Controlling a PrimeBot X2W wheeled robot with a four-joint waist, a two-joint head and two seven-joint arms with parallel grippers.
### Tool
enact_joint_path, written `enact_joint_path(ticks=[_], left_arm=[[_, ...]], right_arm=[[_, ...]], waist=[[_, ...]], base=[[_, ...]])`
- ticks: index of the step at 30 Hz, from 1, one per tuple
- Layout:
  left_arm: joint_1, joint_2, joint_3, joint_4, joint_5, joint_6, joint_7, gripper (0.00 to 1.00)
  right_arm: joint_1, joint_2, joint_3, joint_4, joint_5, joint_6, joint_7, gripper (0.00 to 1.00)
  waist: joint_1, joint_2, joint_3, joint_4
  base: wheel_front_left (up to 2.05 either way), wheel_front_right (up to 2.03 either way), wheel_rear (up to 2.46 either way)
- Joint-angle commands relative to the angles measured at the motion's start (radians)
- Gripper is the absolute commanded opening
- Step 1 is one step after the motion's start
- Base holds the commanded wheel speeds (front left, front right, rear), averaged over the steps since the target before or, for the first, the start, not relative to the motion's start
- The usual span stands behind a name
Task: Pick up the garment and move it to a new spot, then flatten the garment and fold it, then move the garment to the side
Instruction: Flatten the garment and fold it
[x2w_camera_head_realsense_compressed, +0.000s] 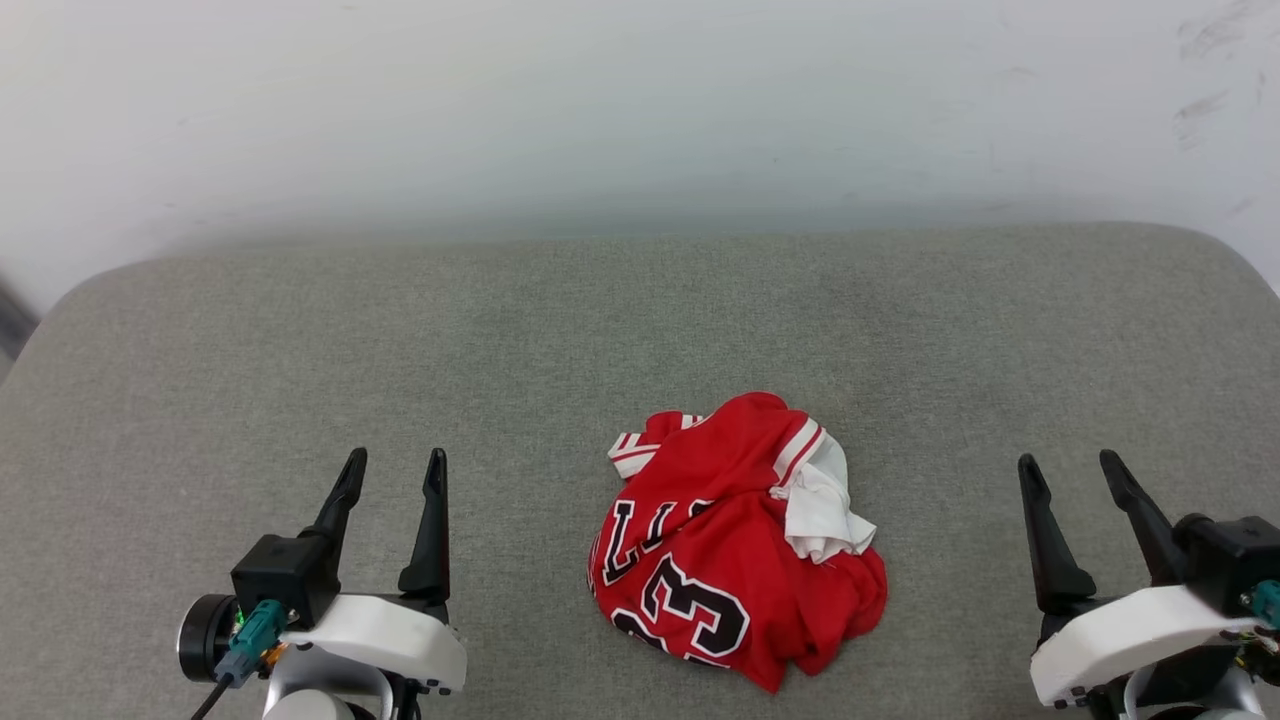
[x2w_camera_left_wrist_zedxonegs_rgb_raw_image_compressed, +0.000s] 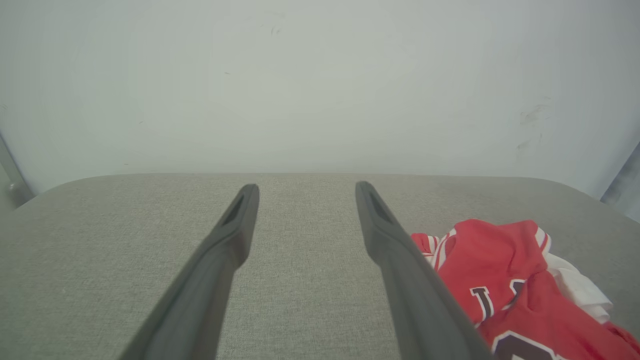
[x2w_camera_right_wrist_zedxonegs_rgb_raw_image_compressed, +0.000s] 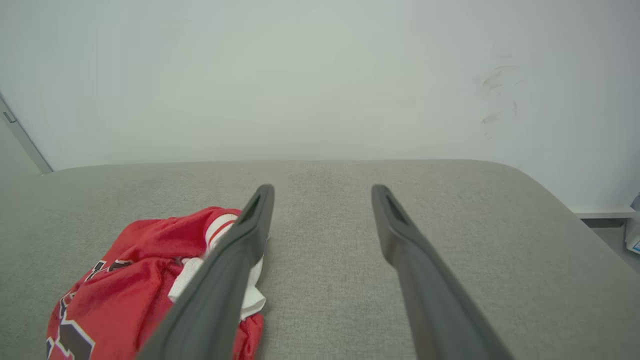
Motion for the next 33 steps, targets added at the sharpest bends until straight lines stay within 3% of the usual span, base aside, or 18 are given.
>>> enact_joint_path(ticks=[1,7,17,20,25,26,33], left_arm=[[-0.008,-0.003,0.002,-0.008,0.005,0.004,-0.004,1.0],[-0.034,-0.013,-0.001,-0.036,0.023,0.003,-0.006,1.0],[-0.083,-0.046,0.012,-0.068,0.053,-0.012,-0.006,1.0],[-0.089,-0.06,0.024,-0.072,0.061,-0.019,-0.006,1.0],[-0.097,-0.085,0.044,-0.064,0.075,-0.041,-0.006,1.0],[-0.1,-0.098,0.059,-0.057,0.085,-0.052,-0.006,1.0],[-0.09,-0.118,0.09,-0.047,0.11,-0.074,-0.006,1.0]], right_arm=[[-0.006,0.001,-0.015,0.016,0.01,-0.001,0.03,1.0],[-0.092,-0.009,-0.049,0.078,0.061,-0.001,0.26,1.0],[-0.239,-0.122,0.105,0.121,0.211,-0.001,0.706,1.0],[-0.271,-0.14,0.159,0.136,0.244,-0.001,0.778,1.0],[-0.306,-0.159,0.224,0.179,0.273,-0.001,0.808,1.0],[-0.328,-0.172,0.236,0.198,0.284,-0.001,0.801,0.0],[-0.397,-0.235,0.229,0.166,0.223,-0.001,0.752,0.0]], waist=[[0.0,-0.0001,0.004,0.004],[0.0,-0.0001,0.045,0.041],[0.0,-0.0001,0.138,0.125],[0.0,-0.0001,0.164,0.145],[0.0,-0.0001,0.194,0.16],[0.0,-0.0001,0.198,0.16],[0.0,-0.0001,0.18,0.123]], base=[[0.0,0.0,0.0],[0.0,0.0,0.0],[0.0,0.0,0.0],[0.0,0.0,0.0],[0.0,0.0,0.0],[0.0,0.0,0.0],[0.0,0.0,0.0]])
